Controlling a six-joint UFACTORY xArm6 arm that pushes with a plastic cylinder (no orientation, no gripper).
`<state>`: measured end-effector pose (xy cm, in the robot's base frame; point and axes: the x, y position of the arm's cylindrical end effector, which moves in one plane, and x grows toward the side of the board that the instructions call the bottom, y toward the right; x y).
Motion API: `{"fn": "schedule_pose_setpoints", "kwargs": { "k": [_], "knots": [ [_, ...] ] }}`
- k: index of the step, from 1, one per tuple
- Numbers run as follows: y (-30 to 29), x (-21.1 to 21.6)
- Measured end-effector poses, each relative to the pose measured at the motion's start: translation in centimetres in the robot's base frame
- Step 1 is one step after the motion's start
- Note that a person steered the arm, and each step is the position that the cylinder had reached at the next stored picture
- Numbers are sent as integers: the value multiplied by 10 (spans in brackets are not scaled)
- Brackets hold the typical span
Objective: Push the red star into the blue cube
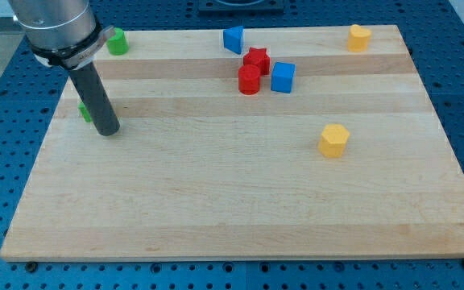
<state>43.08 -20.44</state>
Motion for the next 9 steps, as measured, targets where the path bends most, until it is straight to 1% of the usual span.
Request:
{"fn": "schedule_pose_setpoints", "kwargs": {
  "k": [1,2,3,4,7,8,9],
  "knots": [
    [33,0],
    [90,0],
    [122,-11],
    [126,-33],
    [126,-126],
    [136,-148],
    [164,-152]
  ]
}}
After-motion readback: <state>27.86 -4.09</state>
